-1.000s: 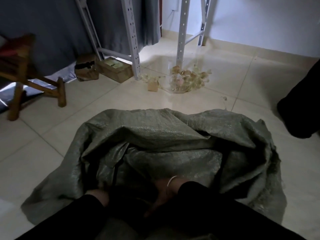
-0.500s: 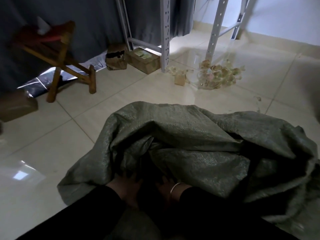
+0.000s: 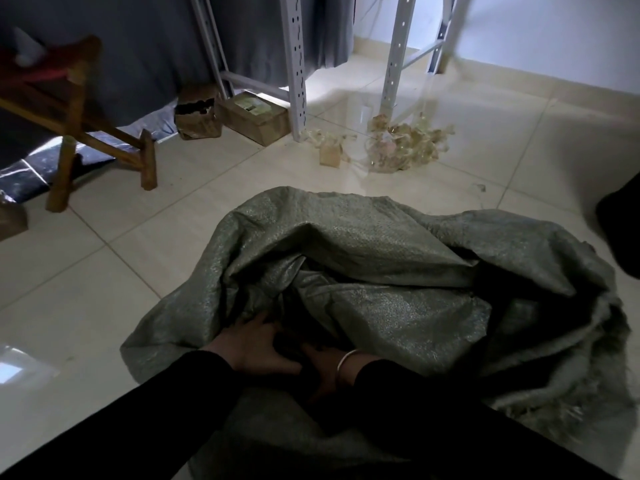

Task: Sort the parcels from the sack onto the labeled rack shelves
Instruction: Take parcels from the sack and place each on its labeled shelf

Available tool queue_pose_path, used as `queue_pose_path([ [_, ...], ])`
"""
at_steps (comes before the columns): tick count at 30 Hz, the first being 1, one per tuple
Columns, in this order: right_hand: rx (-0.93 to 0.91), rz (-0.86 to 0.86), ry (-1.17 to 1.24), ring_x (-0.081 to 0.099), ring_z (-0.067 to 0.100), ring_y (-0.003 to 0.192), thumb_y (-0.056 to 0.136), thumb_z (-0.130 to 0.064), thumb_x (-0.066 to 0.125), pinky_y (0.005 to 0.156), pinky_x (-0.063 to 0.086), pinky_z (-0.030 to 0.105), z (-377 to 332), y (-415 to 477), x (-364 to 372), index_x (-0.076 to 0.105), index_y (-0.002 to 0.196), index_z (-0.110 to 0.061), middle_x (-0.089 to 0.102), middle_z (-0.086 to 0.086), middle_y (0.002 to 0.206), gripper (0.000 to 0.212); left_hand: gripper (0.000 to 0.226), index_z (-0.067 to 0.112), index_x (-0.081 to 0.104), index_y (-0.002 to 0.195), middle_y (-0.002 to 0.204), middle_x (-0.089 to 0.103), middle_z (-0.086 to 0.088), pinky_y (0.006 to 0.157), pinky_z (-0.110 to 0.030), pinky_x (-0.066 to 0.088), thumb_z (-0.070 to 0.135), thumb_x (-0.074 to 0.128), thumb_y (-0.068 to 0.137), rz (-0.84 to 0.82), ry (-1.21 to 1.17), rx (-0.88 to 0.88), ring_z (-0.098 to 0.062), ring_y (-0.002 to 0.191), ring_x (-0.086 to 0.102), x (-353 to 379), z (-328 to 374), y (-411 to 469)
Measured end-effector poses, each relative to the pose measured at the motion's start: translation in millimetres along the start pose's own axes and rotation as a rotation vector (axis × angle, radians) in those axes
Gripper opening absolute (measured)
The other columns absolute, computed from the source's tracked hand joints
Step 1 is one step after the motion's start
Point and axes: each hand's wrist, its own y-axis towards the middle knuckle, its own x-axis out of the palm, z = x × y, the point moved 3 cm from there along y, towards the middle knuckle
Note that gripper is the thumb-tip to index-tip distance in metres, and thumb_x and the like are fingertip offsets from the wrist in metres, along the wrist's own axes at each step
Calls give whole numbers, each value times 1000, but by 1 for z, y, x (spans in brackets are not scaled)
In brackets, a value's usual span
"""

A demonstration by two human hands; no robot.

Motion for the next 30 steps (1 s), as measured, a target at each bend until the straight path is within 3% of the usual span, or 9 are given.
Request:
queue_pose_path([
  [4, 29, 9, 36, 37, 32, 134, 78, -27, 72, 109, 31, 34, 3, 0, 0, 9, 147, -17, 36, 18, 147, 94, 103, 39, 50, 126, 144, 42, -1, 108, -38, 35, 85, 36, 36, 79, -108, -13, -26, 132, 41, -4, -1, 4],
  [7, 40, 64, 136, 40, 31, 133, 74, -29, 74, 109, 34, 36, 9, 6, 1, -4, 147, -18, 38, 18, 145, 107, 101, 31, 61, 116, 134, 52, -4, 104, -35, 40, 87, 36, 36, 196, -219, -38, -25, 124, 49, -14, -2, 4],
  [12, 13, 294, 342, 25, 23, 142, 64, -32, 82, 114, 28, 37, 12, 3, -8, -15, 146, -27, 15, 9, 155, 127, 86, 33, 66, 97, 128, 48, -6, 109, -37, 32, 85, 38, 34, 388, -433, -141, -31, 127, 41, -24, 0, 7],
  [14, -17, 361, 360, 27, 23, 140, 62, -25, 84, 113, 29, 33, 12, -1, -14, -6, 147, -25, 16, 10, 153, 123, 79, 37, 64, 89, 129, 50, -4, 107, -37, 29, 89, 38, 36, 371, -445, -164, -29, 129, 37, -24, 2, 12],
  [16, -29, 414, 350, 35, 24, 135, 64, -20, 82, 109, 32, 27, 13, -4, -19, 8, 146, -17, 26, 13, 148, 110, 88, 34, 65, 96, 130, 49, -3, 107, -37, 27, 93, 40, 37, 366, -461, -168, -29, 130, 34, -24, 6, 15],
  [19, 24, 453, 379, 49, 27, 125, 67, -20, 81, 99, 39, 27, 21, -9, -25, 17, 141, -11, 47, 16, 136, 98, 77, 23, 65, 107, 126, 43, -7, 109, -32, 26, 79, 59, 55, 470, -550, -162, -29, 129, 33, -29, 11, 12],
  [22, 80, 456, 405, 51, 27, 122, 71, -23, 78, 91, 38, 20, 31, -16, -30, 12, 143, -11, 52, 14, 134, 98, 63, 13, 67, 95, 111, 52, -5, 107, -25, 30, 66, 70, 61, 608, -739, -141, -22, 122, 42, -36, 1, 11],
  [26, 66, 531, 484, 56, 22, 114, 70, -26, 80, 86, 41, 17, 40, -21, -35, 25, 135, -11, 57, 9, 127, 87, 50, 6, 65, 71, 84, 64, -9, 85, -30, 42, 55, 59, 81, 562, -1021, -229, -29, 96, 60, -43, -5, 11],
  [30, 49, 604, 689, 57, 16, 113, 66, -27, 82, 101, 45, 32, 46, -21, -36, 30, 130, -16, 60, 4, 124, 83, 53, -1, 62, 113, 115, 61, -11, 97, -29, 40, 45, 57, 87, 531, -1371, -267, -25, 108, 57, -44, -1, 15],
])
